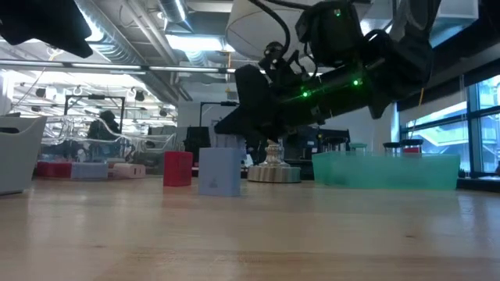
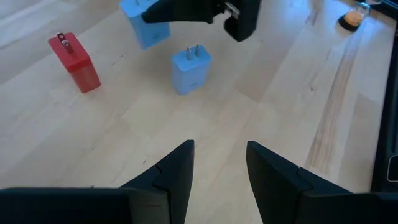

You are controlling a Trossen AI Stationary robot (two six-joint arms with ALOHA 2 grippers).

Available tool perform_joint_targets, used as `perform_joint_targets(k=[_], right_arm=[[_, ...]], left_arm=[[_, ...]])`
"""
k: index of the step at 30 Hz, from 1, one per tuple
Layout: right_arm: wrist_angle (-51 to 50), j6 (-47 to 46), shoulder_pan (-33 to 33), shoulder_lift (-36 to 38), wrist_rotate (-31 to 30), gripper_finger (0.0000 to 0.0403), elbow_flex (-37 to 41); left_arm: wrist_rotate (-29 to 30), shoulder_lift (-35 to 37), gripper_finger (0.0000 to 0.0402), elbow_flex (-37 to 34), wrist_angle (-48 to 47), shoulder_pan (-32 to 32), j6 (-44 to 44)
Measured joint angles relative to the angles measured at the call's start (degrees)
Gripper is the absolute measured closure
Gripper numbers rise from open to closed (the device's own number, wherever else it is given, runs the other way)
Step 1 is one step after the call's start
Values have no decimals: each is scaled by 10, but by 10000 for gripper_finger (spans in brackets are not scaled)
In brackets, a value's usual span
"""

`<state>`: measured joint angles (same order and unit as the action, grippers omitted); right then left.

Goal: Pick & Place Office items
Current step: Move the light blue charger adapters to the center of the table, then put the red charger adapter into the transparent bin

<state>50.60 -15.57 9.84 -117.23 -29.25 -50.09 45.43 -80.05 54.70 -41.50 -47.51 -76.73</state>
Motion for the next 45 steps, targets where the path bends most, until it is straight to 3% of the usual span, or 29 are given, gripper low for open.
perform_joint_targets(k=[16, 29, 33, 40, 45], right_arm=[[12, -20, -8, -32, 4, 266, -1], [13, -25, -8, -32, 1, 196, -1], [32, -20, -8, -30, 1, 178, -1], [14, 10, -6, 24, 2, 146, -1], [-74, 9, 5, 98, 4, 128, -1]], left_arm=[[-1, 0, 258, 0, 0, 0, 20], [1, 0, 258, 0, 0, 0, 21], [28, 0, 258, 0, 0, 0, 17], [50, 0, 246, 0, 0, 3, 14], [67, -19, 213, 0, -1, 25, 15]])
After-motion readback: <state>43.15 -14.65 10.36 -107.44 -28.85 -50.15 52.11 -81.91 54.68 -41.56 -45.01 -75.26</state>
